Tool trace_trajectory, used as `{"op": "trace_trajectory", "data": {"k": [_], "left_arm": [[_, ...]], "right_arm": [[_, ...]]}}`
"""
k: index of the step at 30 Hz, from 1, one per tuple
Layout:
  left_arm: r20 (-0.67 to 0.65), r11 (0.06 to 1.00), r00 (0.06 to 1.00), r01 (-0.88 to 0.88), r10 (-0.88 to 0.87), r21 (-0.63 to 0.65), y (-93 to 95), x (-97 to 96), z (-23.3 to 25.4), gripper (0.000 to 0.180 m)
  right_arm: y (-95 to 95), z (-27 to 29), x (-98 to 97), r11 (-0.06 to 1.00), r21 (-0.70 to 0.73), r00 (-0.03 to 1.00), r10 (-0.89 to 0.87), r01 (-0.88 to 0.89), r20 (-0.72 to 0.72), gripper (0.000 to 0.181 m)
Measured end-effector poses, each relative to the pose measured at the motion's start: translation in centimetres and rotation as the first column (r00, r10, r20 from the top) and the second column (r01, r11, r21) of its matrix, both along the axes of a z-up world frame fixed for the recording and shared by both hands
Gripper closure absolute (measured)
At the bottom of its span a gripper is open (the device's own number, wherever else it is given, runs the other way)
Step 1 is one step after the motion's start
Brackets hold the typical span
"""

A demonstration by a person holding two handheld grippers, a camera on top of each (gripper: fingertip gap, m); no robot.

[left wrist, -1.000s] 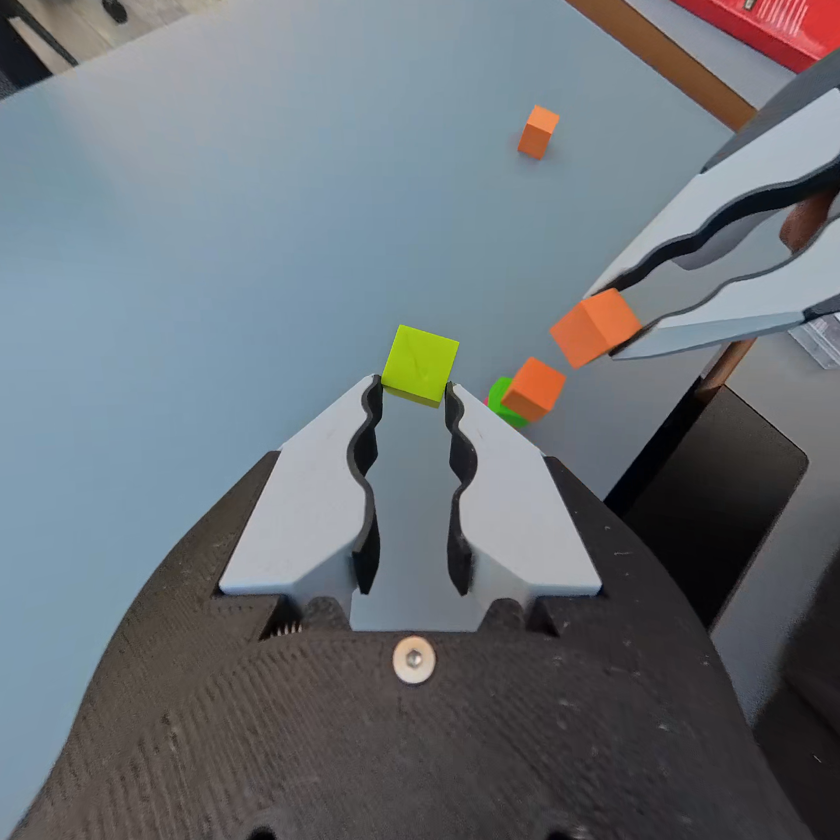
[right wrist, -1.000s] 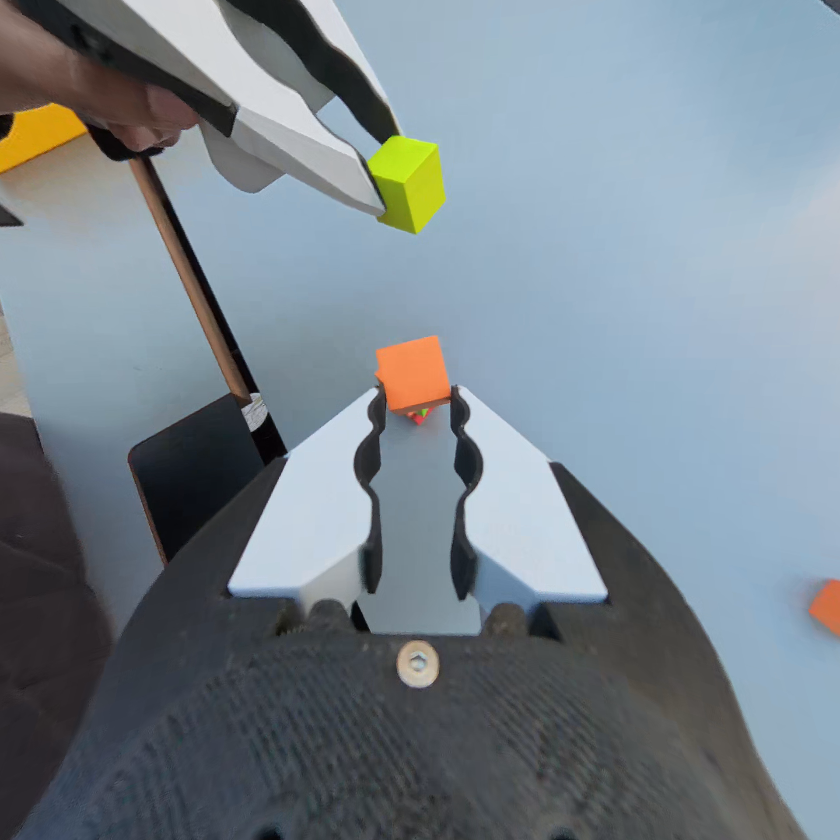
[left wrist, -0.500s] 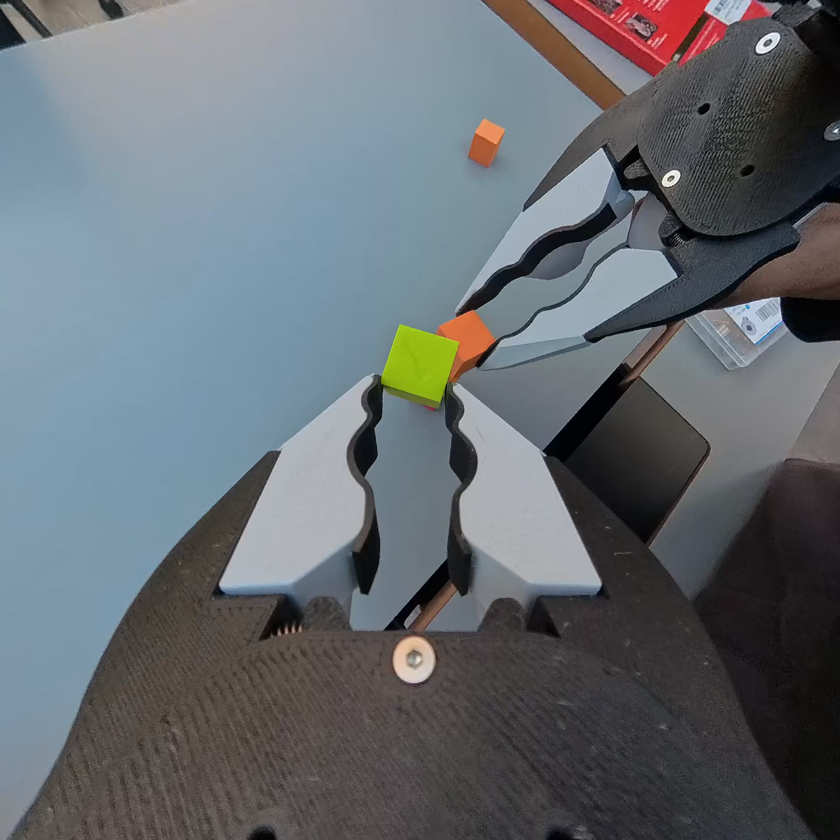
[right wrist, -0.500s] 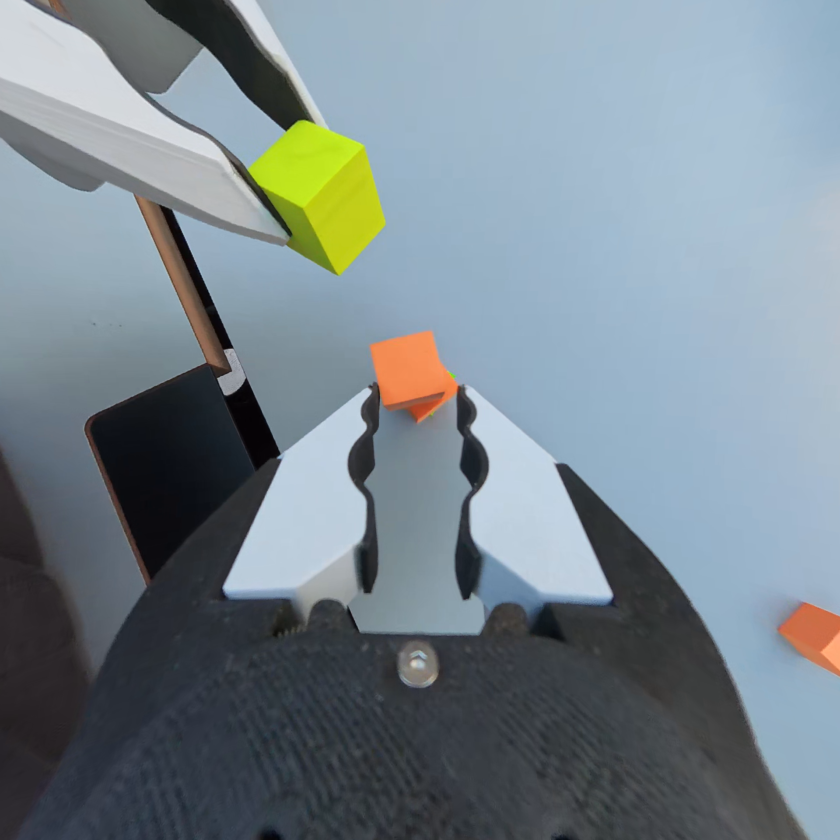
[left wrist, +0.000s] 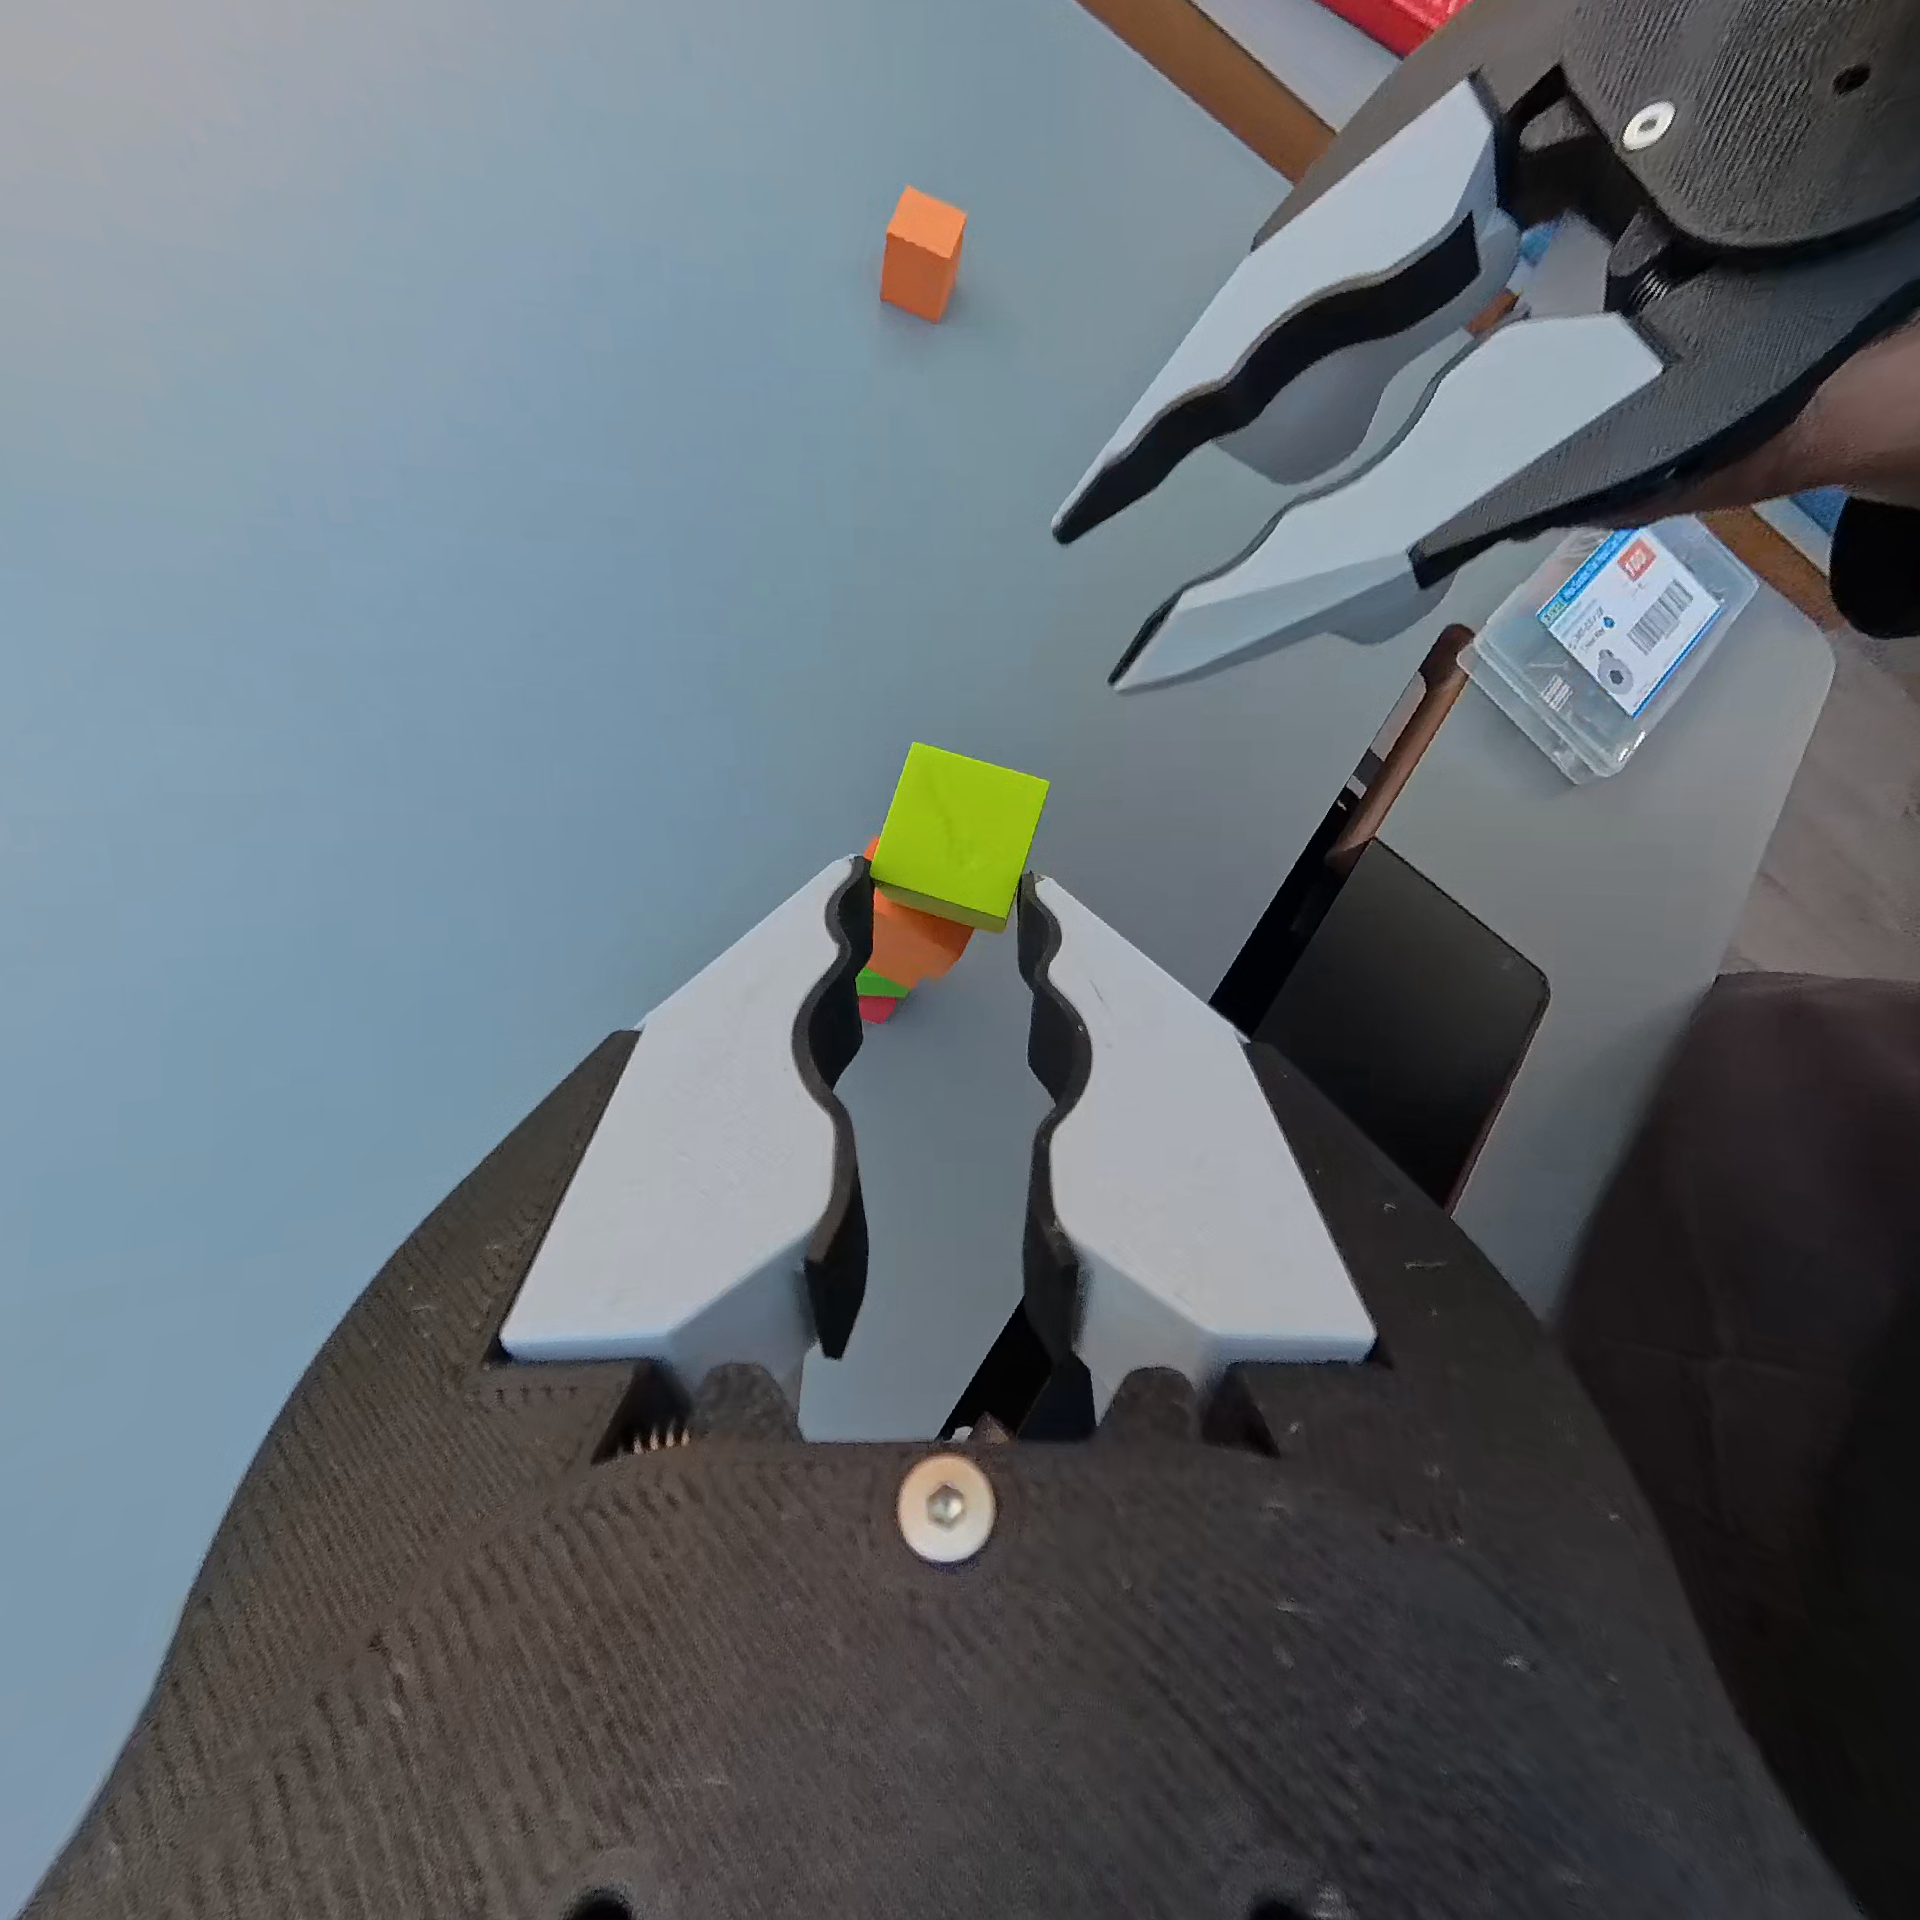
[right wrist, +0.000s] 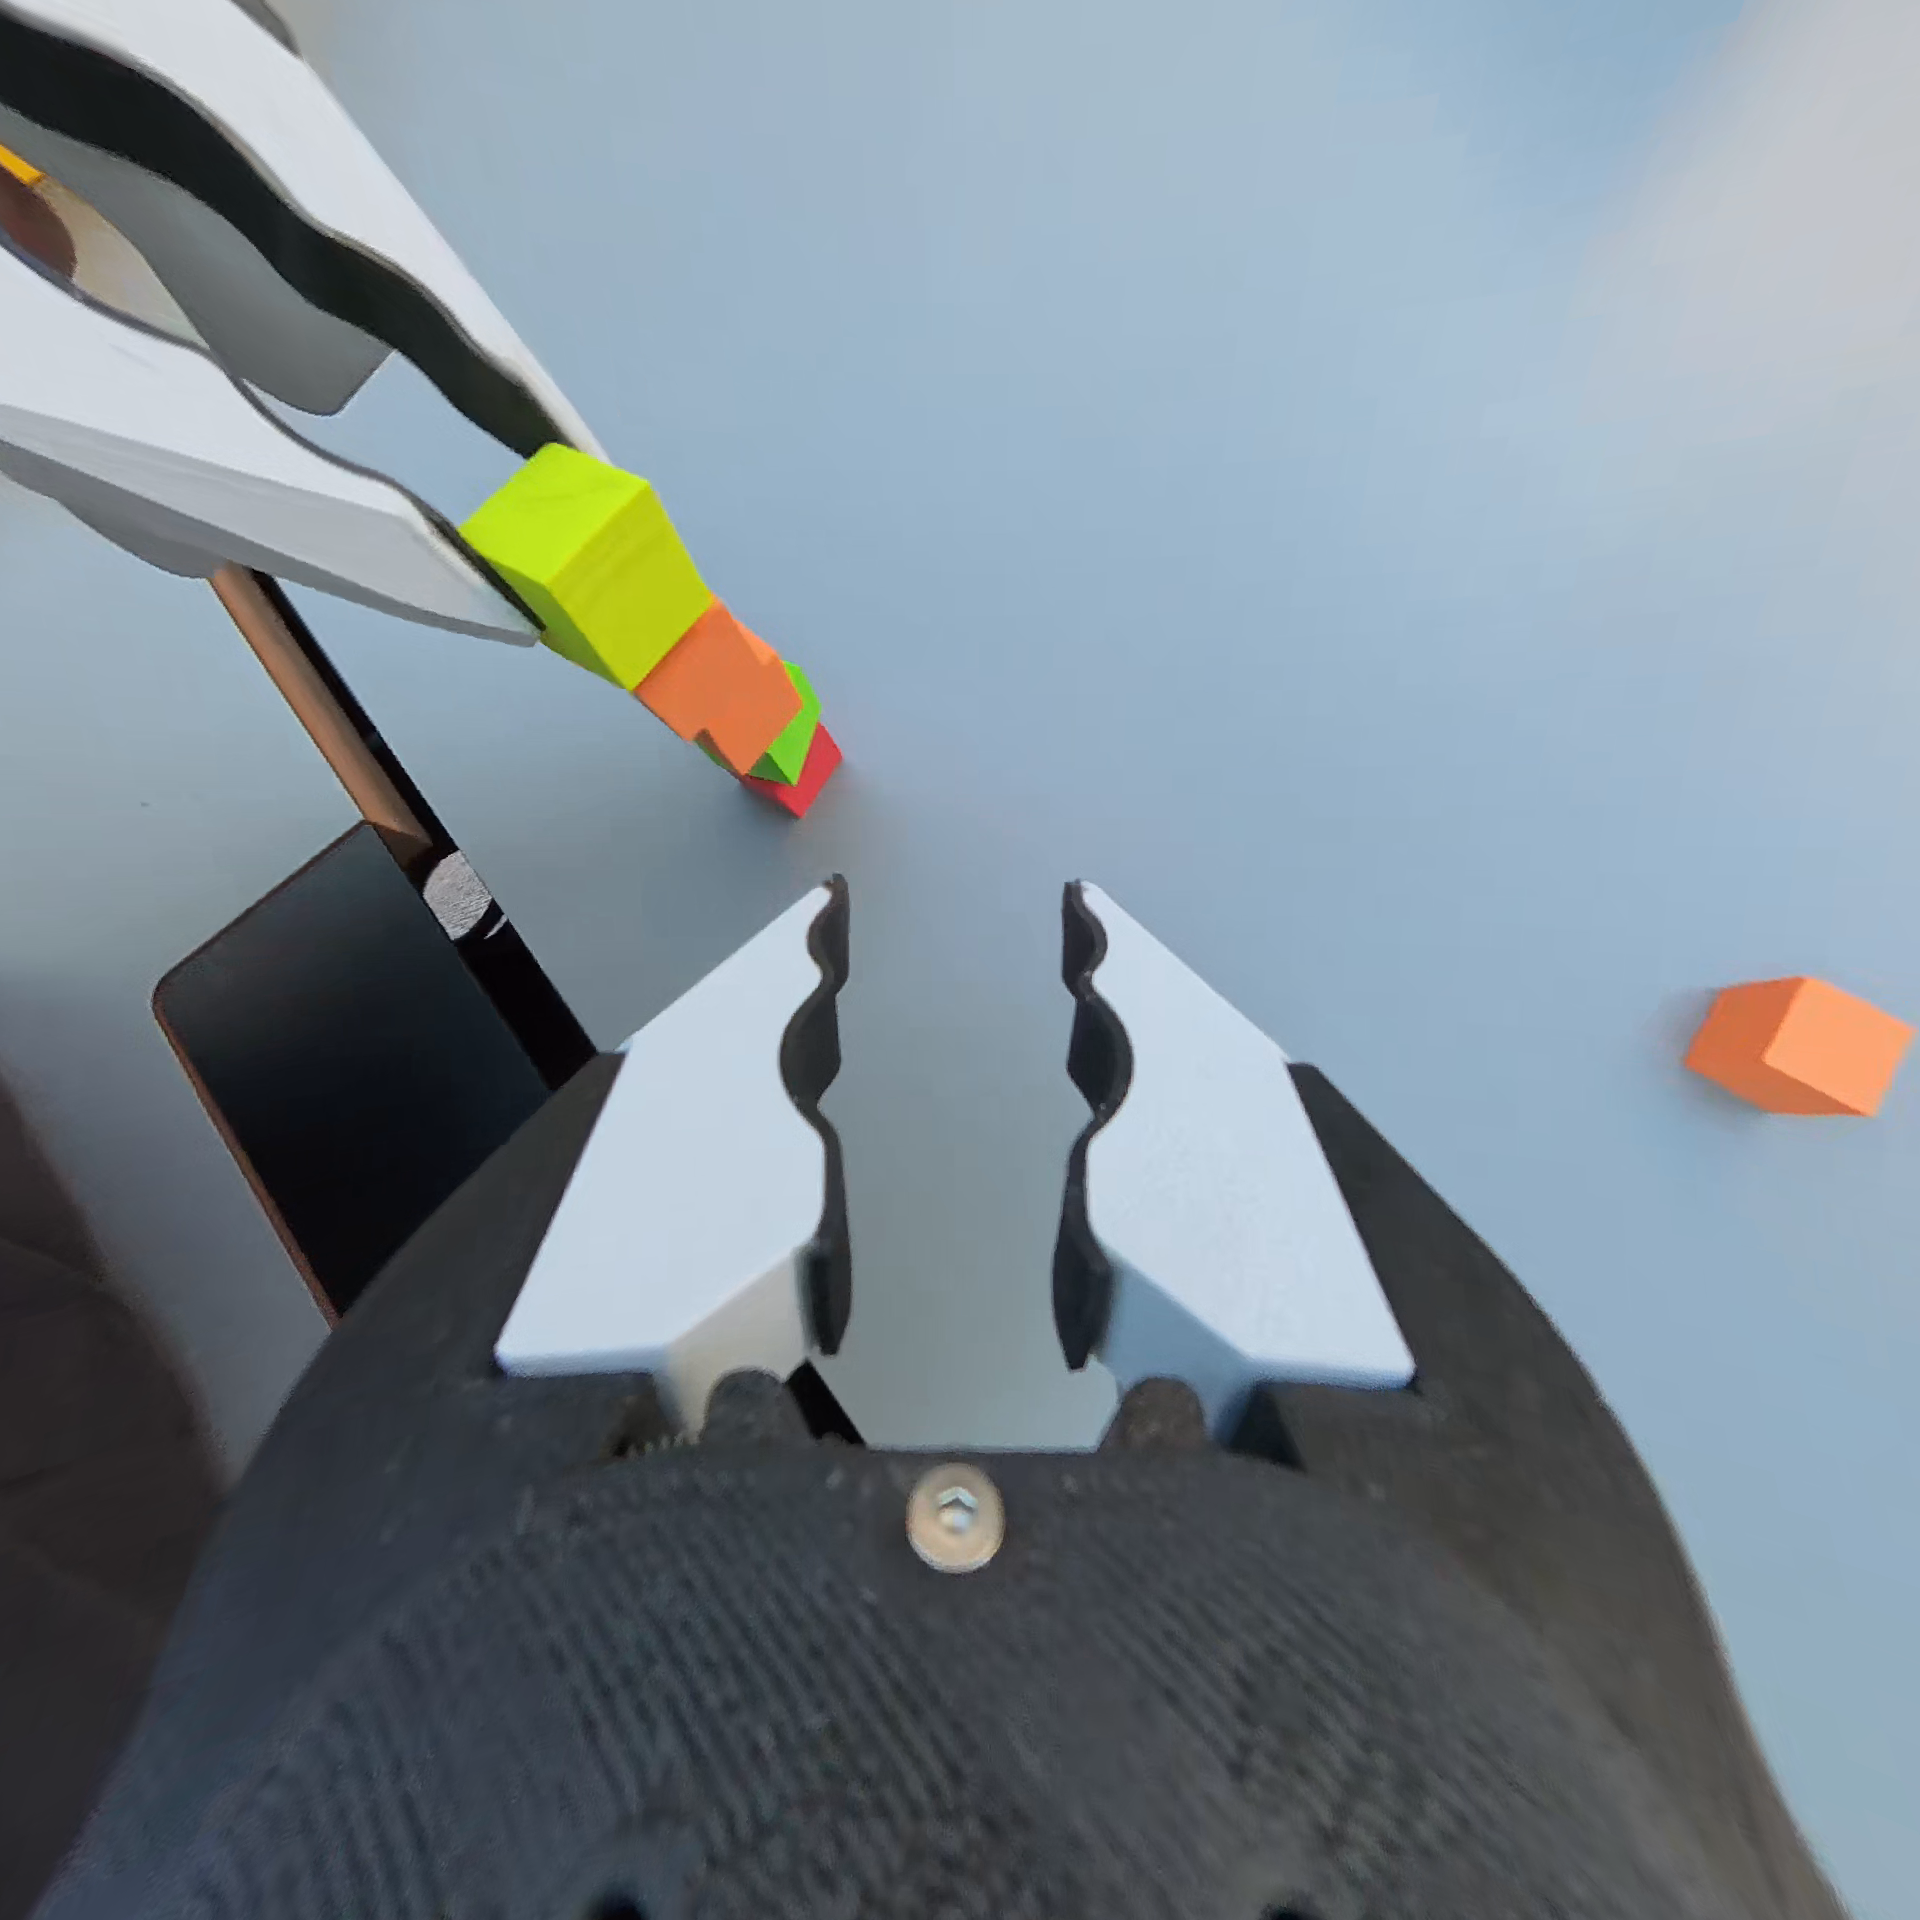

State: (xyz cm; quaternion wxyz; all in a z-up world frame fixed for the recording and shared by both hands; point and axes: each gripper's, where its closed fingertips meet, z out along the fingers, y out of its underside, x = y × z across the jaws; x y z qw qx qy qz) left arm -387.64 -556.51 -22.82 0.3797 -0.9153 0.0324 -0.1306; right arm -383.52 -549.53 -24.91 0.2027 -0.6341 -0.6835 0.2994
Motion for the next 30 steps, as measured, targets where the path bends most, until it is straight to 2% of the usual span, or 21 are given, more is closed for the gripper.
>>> {"op": "trace_trajectory", "data": {"k": [3,5,8,11,15,16,17,18,19,22,24,27,30], "left_arm": [[-0.001,1.000,1.000,-0.008,0.008,-0.003,0.0,-0.1,-0.2,0.148],[0.003,1.000,1.000,-0.023,0.023,0.014,0.0,-0.3,0.2,0.137],[0.018,0.999,0.999,-0.046,0.046,0.015,-0.3,-0.6,0.4,0.137],[0.012,0.998,0.998,-0.061,0.061,0.004,-0.9,-0.8,0.2,0.137],[0.024,0.996,0.996,-0.085,0.085,-0.001,-1.5,-0.8,0.1,0.137],[0.027,0.996,0.996,-0.091,0.091,-0.002,-1.6,-0.8,0.1,0.137],[0.028,0.995,0.995,-0.096,0.096,-0.005,-1.7,-0.8,0.0,0.137],[0.027,0.995,0.995,-0.100,0.100,-0.008,-1.8,-0.8,-0.1,0.137],[0.027,0.995,0.994,-0.104,0.104,-0.009,-1.9,-0.8,-0.2,0.137],[0.033,0.993,0.992,-0.119,0.119,-0.007,-2.2,-0.8,-0.3,0.137],[0.045,0.992,0.991,-0.128,0.129,-0.007,-2.3,-0.9,-0.4,0.137],[0.076,0.990,0.987,-0.144,0.144,-0.007,-2.5,-1.1,-0.5,0.137],[0.103,0.987,0.981,-0.164,0.162,0.006,-2.7,-1.3,-0.2,0.137]], "right_arm": [[2.7,-0.1,0.5,0.997,0.013,0.997,-0.077,0.077,-0.005,0.138],[5.5,-0.3,0.4,0.986,0.044,0.987,-0.161,0.162,-0.024,0.120],[11.0,-1.2,0.2,0.946,0.073,0.948,-0.311,0.315,-0.062,0.107],[16.8,-3.0,0.6,0.877,0.090,0.882,-0.469,0.471,-0.044,0.107],[20.7,-6.7,1.0,0.840,0.105,0.841,-0.539,0.533,0.046,0.112],[21.0,-7.7,1.1,0.840,0.101,0.837,-0.541,0.533,0.081,0.114],[21.0,-8.3,1.0,0.845,0.098,0.839,-0.535,0.526,0.101,0.125],[20.8,-8.4,0.8,0.853,0.098,0.847,-0.521,0.513,0.103,0.147],[20.5,-8.0,0.5,0.862,0.099,0.859,-0.505,0.497,0.087,0.156],[17.6,-4.5,-1.3,0.901,0.024,0.901,-0.433,0.433,0.002,0.156],[13.6,-0.7,-2.9,0.943,-0.048,0.940,-0.332,0.329,-0.079,0.156],[5.3,4.8,-4.2,0.995,-0.080,0.979,-0.081,0.067,-0.187,0.156],[-2.6,7.5,-3.9,0.976,-0.091,0.959,0.176,-0.200,-0.224,0.156]]}}
